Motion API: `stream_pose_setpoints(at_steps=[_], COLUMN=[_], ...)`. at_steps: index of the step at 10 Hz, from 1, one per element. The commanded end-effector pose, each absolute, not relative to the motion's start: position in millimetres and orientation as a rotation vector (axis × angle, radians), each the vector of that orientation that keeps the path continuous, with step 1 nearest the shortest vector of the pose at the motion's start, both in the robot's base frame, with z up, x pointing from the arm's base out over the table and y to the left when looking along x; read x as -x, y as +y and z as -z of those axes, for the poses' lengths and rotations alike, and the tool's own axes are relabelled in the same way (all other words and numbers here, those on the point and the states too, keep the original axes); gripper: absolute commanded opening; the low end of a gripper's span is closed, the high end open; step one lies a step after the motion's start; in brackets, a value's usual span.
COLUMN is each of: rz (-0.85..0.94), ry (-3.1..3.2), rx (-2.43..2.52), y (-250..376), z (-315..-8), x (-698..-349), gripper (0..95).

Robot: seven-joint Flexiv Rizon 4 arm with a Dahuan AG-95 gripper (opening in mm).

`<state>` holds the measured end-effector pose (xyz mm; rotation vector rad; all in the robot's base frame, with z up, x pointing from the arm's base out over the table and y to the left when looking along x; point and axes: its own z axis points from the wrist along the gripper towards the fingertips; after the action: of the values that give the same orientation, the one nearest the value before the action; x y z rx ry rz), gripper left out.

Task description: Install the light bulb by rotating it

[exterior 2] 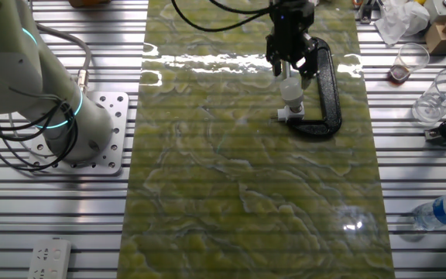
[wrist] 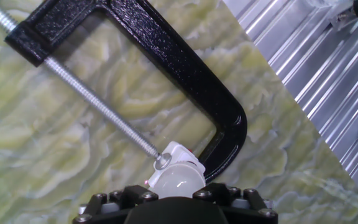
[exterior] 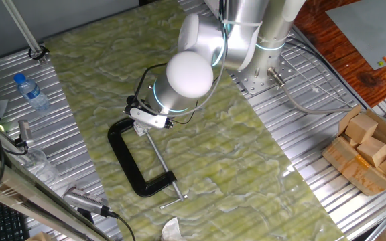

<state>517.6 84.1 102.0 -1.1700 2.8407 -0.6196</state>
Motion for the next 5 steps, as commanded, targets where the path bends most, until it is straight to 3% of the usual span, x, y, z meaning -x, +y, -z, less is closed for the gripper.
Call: stream_pose_setpoints(at_steps=[1, 5], rz=[0.623, 0.634], ry=[2.833, 2.802], rx=[1.17, 1.187], y=[81.3, 75.1], z=[-100.1, -93.2], x=[-517.7, -518.5], gripper=[57.0, 57.0])
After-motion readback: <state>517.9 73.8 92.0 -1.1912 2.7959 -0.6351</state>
